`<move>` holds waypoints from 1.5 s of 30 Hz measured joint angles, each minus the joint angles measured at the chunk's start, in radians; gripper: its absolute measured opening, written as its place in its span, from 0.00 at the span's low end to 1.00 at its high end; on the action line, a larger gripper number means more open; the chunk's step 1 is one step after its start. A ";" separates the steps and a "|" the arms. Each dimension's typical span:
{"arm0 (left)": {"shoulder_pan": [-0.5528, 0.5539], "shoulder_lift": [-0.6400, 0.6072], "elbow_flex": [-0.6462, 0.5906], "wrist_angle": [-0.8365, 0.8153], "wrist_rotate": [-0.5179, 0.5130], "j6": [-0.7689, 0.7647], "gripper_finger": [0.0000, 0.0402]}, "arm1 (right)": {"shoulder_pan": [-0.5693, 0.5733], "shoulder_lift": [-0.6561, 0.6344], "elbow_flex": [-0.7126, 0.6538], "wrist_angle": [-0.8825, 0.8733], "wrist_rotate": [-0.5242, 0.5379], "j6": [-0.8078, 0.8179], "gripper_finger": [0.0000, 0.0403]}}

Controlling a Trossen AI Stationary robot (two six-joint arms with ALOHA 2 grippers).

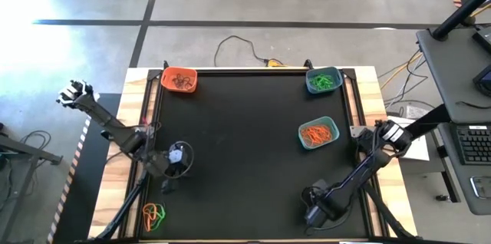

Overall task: Sort rubber bands into baskets
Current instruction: Put the purple rubber band into the orange bin

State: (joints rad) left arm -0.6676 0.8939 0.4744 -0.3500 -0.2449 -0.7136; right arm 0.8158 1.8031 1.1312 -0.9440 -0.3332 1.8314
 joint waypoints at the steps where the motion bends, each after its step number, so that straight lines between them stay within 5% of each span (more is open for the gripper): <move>1: -0.016 0.003 0.000 0.001 -0.005 -0.020 0.20 | -0.001 -0.005 -0.022 0.035 -0.015 -0.003 0.29; 12: -0.120 0.121 -0.002 0.105 -0.200 -0.104 0.20 | -0.039 -0.005 -0.085 0.118 -0.060 -0.016 0.05; 22: -0.118 0.265 0.027 0.160 -0.276 -0.019 0.20 | -0.146 0.003 -0.001 0.066 -0.028 -0.079 0.03; 27: -0.113 0.278 0.079 -0.010 -0.314 0.045 0.20 | -0.216 0.003 0.097 0.061 0.067 -0.132 0.02; 34: -0.113 0.233 0.142 -0.262 -0.357 0.042 0.19 | -0.353 0.003 0.187 0.079 0.293 -0.395 0.02; 45: -0.117 0.169 0.145 -0.422 -0.349 -0.161 0.19 | -0.523 0.001 0.259 0.162 0.353 -0.840 0.02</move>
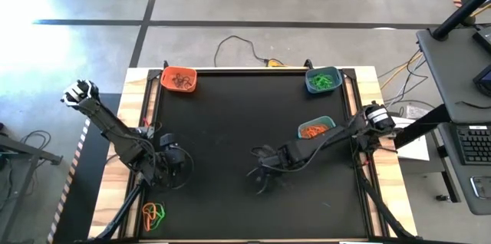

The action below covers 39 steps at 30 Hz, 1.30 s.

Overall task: Sort rubber bands into baskets
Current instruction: Put the purple rubber band into the orange bin

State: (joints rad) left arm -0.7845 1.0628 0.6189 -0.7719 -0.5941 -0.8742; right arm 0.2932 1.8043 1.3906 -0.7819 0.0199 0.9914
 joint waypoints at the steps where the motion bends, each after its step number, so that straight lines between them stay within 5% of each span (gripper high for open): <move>1: 0.000 -0.001 0.000 0.003 -0.022 0.004 0.19 | -0.011 -0.002 0.003 0.040 0.031 -0.036 0.02; 7: 0.002 -0.001 0.005 0.008 -0.111 0.030 0.19 | -0.120 0.029 0.000 0.204 0.162 -0.228 0.02; 17: 0.002 -0.001 0.041 0.002 -0.057 -0.037 0.19 | -0.295 0.172 0.034 0.528 0.159 -0.467 0.02; 23: 0.002 -0.001 0.052 0.005 -0.023 -0.125 0.19 | -0.333 0.281 0.097 0.525 0.099 -0.492 0.05; 30: 0.002 0.000 0.037 0.034 -0.025 -0.213 0.21 | -0.319 0.305 0.160 0.411 0.028 -0.467 0.24; 39: 0.100 0.005 -0.025 0.301 -0.073 0.074 0.34 | -0.259 0.157 0.211 0.154 0.043 -0.406 0.46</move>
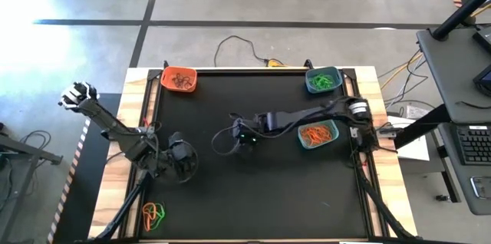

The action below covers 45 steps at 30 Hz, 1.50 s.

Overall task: Sort rubber bands into baskets
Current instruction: Put the purple rubber band into the orange bin

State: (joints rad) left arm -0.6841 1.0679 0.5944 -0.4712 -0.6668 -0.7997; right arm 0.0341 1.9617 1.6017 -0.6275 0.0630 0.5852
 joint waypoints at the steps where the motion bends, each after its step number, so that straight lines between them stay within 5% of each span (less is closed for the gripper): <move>1: 0.021 0.005 -0.016 0.066 -0.002 0.053 0.36 | 0.016 -0.028 0.000 -0.016 0.016 0.011 0.47; 7: 0.182 0.078 -0.114 0.436 0.058 0.281 0.44 | 0.150 -0.216 0.000 -0.117 0.253 0.079 0.48; 17: 0.504 0.284 -0.124 0.643 0.248 0.446 0.46 | 0.324 -0.340 0.000 -0.255 0.688 0.179 0.48; 27: 0.604 0.514 -0.072 0.784 0.252 0.430 0.46 | 0.332 -0.324 0.000 -0.321 0.662 0.246 0.47; 32: 0.622 0.623 -0.049 0.895 0.349 0.425 0.46 | 0.349 -0.323 -0.001 -0.367 0.658 0.298 0.47; 40: 0.621 0.754 -0.047 0.982 0.280 0.402 0.45 | 0.368 -0.323 -0.001 -0.469 0.636 0.358 0.47; 45: 0.617 0.772 -0.047 0.999 0.268 0.401 0.36 | 0.363 -0.323 -0.001 -0.520 0.646 0.321 0.47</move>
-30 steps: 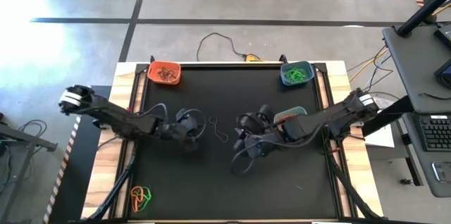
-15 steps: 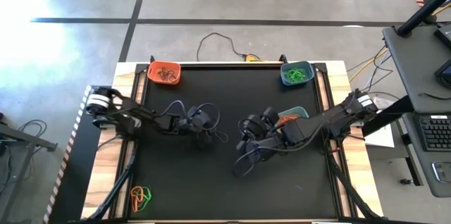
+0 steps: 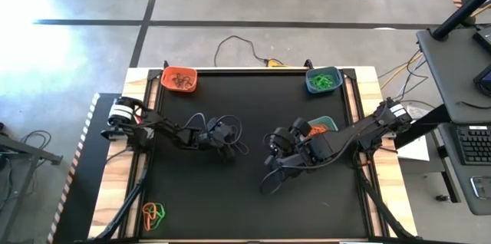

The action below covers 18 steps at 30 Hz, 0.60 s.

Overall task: Sort rubber bands into baskets
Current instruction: Put the purple rubber band into the orange bin

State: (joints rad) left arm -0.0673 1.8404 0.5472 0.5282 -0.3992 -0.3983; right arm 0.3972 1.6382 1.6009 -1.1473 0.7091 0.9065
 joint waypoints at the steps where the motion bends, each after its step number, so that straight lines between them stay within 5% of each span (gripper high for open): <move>1: 0.000 0.000 0.000 -0.006 0.000 0.000 0.32 | -0.003 0.000 0.000 -0.009 0.001 -0.013 0.47; 9: -0.002 -0.028 -0.002 -0.038 0.021 -0.031 0.04 | -0.014 -0.031 0.000 -0.092 0.055 -0.126 0.47; 18: 0.097 -0.263 -0.009 -0.192 0.057 -0.211 0.00 | -0.052 -0.121 0.000 -0.134 0.143 -0.318 0.47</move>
State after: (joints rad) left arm 0.0297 1.5771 0.5386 0.3364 -0.3418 -0.6090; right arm 0.3451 1.5172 1.6009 -1.2809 0.8520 0.5881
